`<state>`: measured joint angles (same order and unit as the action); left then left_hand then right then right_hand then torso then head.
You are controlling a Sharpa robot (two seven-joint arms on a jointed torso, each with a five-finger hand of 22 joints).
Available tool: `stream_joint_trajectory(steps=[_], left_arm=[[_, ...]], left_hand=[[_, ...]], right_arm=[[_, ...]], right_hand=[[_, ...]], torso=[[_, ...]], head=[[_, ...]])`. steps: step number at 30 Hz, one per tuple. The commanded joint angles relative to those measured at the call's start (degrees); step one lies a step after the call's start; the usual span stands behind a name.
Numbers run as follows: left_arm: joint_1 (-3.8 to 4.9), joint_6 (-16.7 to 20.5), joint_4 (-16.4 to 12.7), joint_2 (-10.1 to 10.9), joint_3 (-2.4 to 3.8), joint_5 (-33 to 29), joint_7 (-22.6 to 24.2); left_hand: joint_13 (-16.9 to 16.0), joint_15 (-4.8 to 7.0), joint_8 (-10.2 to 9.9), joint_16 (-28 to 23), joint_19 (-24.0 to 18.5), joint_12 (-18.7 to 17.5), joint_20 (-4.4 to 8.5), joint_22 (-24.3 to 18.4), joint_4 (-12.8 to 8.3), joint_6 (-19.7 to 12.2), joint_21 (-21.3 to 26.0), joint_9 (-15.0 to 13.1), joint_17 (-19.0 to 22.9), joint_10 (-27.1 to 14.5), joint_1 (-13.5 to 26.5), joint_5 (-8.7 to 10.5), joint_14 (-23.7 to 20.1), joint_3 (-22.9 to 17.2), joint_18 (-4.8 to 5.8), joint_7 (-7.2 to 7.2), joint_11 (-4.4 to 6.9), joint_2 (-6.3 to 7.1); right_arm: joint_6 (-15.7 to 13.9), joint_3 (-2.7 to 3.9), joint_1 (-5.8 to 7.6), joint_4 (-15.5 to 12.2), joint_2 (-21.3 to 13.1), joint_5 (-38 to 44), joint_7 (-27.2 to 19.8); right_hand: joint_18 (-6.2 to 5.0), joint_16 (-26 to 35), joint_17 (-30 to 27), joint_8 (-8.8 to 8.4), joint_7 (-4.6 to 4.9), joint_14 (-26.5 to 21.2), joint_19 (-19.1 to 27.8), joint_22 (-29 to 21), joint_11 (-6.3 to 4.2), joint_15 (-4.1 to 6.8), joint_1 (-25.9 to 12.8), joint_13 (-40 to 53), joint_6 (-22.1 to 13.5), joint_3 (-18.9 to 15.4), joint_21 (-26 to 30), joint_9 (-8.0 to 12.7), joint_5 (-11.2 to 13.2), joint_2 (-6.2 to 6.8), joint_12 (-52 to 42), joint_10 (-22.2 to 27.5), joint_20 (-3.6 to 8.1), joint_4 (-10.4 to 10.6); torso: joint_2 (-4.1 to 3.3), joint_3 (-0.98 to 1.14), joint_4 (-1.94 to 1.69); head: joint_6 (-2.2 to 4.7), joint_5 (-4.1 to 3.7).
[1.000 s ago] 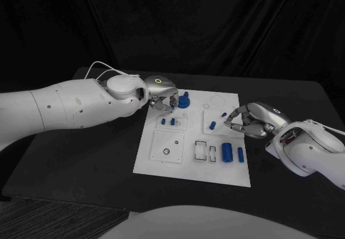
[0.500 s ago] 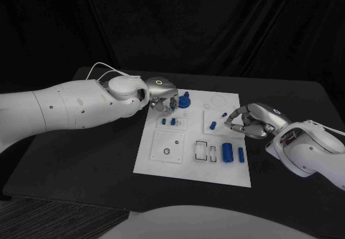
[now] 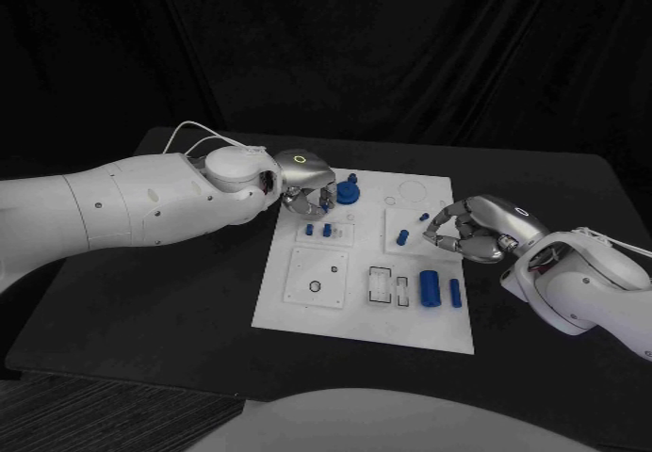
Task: Assemble the parts on the task board
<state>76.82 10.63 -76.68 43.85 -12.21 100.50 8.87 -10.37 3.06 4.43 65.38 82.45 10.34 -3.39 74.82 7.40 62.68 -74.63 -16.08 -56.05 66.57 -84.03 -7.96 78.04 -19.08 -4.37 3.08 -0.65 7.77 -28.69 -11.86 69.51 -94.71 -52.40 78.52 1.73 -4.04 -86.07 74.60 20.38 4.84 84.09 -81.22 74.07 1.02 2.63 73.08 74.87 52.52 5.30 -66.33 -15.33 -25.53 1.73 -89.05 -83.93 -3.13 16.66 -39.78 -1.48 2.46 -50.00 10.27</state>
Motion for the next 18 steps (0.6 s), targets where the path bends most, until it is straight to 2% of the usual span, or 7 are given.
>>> stream_joint_trajectory(steps=[1,18], left_arm=[[-0.22,-1.0,0.03,-0.11,0.04,0.11,0.11],[-1.07,-1.42,0.91,-0.73,0.04,0.11,-0.14]], left_hand=[[0.49,0.19,0.08,-0.62,0.24,-0.81,-0.12,10.67,-0.98,0.83,0.5,0.0,0.62,0.33,-0.43,0.54,0.63,-1.14,0.98,0.42,0.11,-0.48],[0.52,0.17,-0.05,-0.94,0.12,-0.83,-0.13,10.6,-1.07,0.77,0.77,0.08,1.07,0.73,-0.58,0.48,0.45,-1.24,0.93,0.46,0.1,-0.62]], right_arm=[[0.33,0.03,-0.17,0.05,0.0,0.12,0.95],[0.42,0.03,-0.25,0.23,0.03,0.12,0.99]], right_hand=[[-0.99,0.37,9.85,0.84,0.03,4.45,0.21,9.28,-0.51,0.55,1.08,14.98,0.34,1.21,1.12,-0.83,-1.24,-0.62,-0.84,-5.95,-0.02,-0.38],[-1.0,0.37,9.86,0.84,0.02,4.45,0.24,9.26,-0.52,0.55,1.19,14.95,0.34,1.26,1.19,-0.83,-1.24,-0.61,-0.82,-5.92,-0.01,-0.42]], torso=[[0.02,0.02,0.02],[0.01,0.03,0.02]], head=[[0.0,0.06],[0.0,0.01]])
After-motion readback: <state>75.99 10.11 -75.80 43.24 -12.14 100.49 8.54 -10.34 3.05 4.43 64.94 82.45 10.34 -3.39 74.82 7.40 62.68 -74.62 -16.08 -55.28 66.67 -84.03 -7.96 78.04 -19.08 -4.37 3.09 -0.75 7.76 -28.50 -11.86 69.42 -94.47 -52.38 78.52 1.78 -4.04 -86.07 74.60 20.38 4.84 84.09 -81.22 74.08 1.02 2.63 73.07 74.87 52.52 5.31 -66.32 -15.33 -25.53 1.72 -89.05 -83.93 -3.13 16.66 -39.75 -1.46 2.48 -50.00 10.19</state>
